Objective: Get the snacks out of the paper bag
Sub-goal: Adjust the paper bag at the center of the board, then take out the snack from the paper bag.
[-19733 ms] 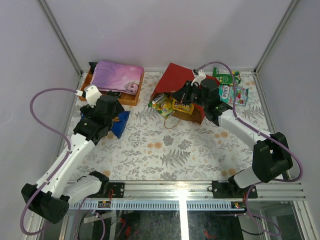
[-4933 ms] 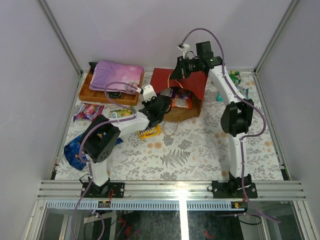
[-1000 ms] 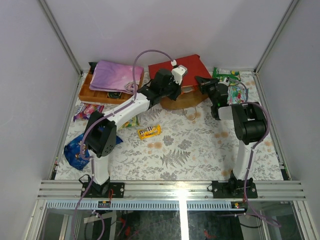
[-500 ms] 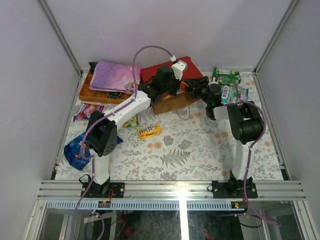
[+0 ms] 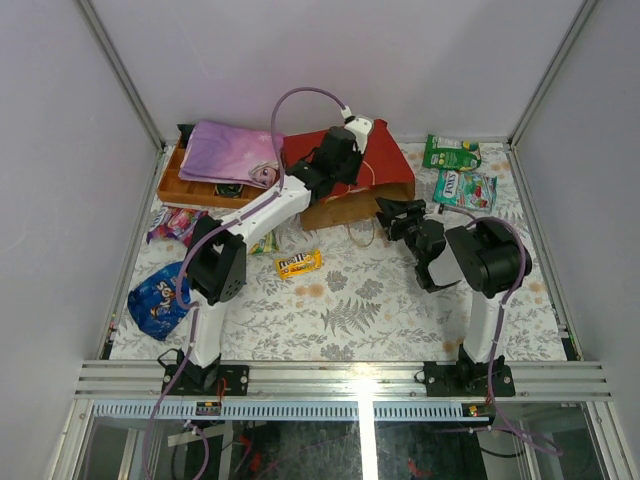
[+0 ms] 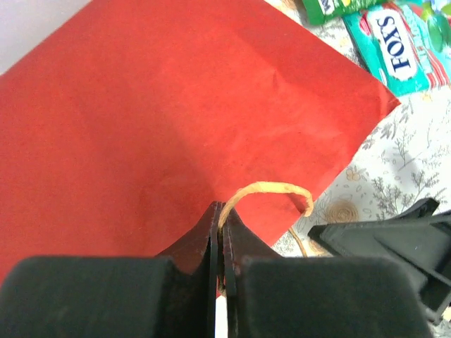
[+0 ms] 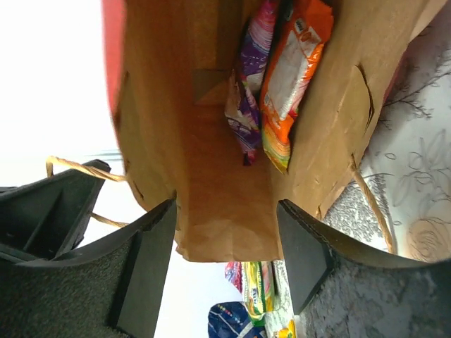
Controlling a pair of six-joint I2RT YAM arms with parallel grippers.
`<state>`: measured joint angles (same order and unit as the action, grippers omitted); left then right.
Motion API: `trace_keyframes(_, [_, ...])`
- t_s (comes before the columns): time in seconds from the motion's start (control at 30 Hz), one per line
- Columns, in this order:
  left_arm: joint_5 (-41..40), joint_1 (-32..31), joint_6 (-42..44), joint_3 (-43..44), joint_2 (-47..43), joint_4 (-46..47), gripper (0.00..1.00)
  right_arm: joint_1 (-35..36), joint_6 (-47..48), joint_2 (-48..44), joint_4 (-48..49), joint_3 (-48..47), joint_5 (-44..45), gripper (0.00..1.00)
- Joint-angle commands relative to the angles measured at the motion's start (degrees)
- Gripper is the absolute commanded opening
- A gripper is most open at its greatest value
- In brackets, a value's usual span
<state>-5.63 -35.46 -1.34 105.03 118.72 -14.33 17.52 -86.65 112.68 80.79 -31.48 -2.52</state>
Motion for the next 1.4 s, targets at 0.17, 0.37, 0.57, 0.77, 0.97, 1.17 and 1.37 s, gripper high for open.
trace_keyframes(0.17, [-3.29, 1.16, -3.48, 2.95, -1.35, 1.38, 0.00, 5.45, -5.23, 8.75, 1.33, -11.77, 4.16, 0.66])
trace_keyframes(0.37, [-3.02, 1.36, -3.19, 4.18, -1.97, 0.88, 0.00, 7.16, -8.83, 12.08, -8.06, -20.52, 7.27, 0.65])
trace_keyframes(0.57, [-2.58, 1.52, -3.39, 4.85, -2.59, 0.79, 0.00, 7.53, -10.58, 13.59, -19.58, -25.20, 8.23, 0.60])
trace_keyframes(0.77, [-1.35, 1.96, -4.05, 5.74, -2.57, 0.53, 0.00, 7.90, -11.32, 15.44, -24.40, -26.64, 10.52, 0.56])
trace_keyframes(0.97, [-0.04, 2.11, -3.92, 5.81, -2.96, 0.53, 0.00, 7.89, -10.84, 18.87, -31.08, -33.45, 11.35, 0.54])
trace_keyframes(1.17, [0.01, 2.35, -3.23, 4.76, -3.73, 0.52, 0.00, 7.91, -9.99, 20.98, -36.84, -39.34, 13.87, 0.50])
trace_keyframes(1.37, [-0.24, 2.42, -2.94, 4.12, -3.97, 0.68, 0.00, 8.11, -8.96, 20.91, -35.88, -39.79, 14.10, 0.06])
